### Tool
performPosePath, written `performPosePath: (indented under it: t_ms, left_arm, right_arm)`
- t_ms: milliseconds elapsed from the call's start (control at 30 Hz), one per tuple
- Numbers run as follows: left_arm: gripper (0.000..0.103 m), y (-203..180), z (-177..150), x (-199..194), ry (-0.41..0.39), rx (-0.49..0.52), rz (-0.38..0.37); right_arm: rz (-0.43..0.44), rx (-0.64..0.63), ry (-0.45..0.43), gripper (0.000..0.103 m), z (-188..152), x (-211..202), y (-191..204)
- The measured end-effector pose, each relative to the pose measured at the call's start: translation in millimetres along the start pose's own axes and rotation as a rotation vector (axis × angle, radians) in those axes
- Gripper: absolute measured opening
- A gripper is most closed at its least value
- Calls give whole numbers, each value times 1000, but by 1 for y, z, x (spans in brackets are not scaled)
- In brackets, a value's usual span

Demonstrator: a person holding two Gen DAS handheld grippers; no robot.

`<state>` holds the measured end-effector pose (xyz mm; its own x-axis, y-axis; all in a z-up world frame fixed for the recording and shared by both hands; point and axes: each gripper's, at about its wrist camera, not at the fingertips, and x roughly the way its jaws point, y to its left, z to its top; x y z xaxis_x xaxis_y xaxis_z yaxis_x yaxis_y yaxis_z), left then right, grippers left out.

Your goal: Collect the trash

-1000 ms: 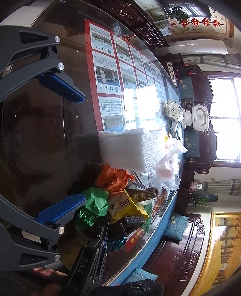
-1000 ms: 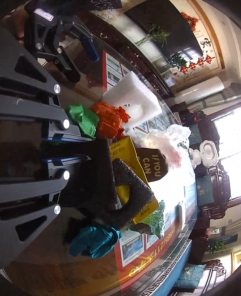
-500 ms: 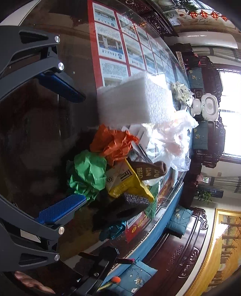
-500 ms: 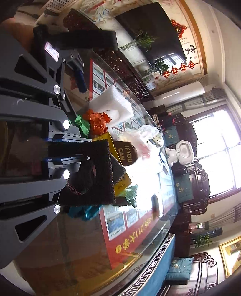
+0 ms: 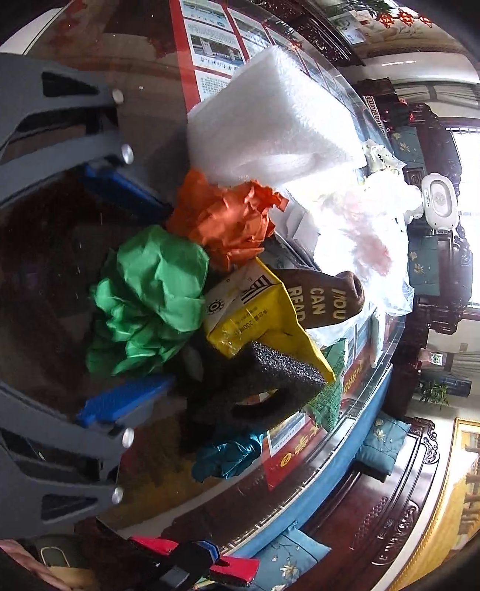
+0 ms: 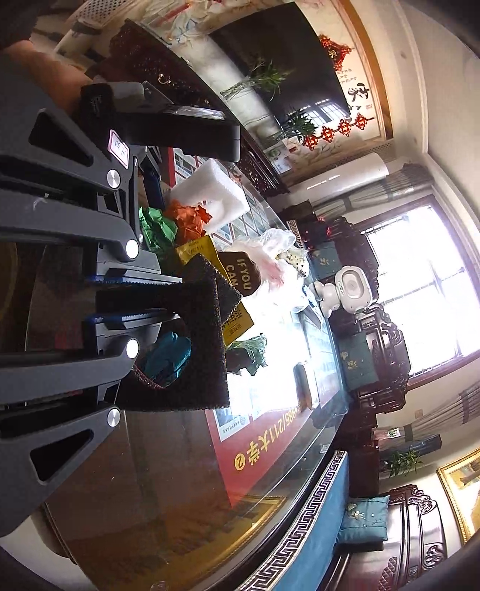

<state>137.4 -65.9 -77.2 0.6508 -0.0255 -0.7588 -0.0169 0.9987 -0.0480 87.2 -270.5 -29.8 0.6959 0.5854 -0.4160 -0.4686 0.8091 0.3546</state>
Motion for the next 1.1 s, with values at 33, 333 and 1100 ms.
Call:
performPosePath:
  t_ms: [33,333,1100]
  left_arm:
    - [67,2,0,-2,-1,-3,-20]
    - [45,32,-22,-23,-33,-8,-157]
    - [47,37,-184,-111,129,93,-382]
  right_arm:
    - [3,2,0,12,-1,-1,0]
    - [14,-2,3,12,-4,1,8]
    - [133,-94,378,12,-144,-38,96]
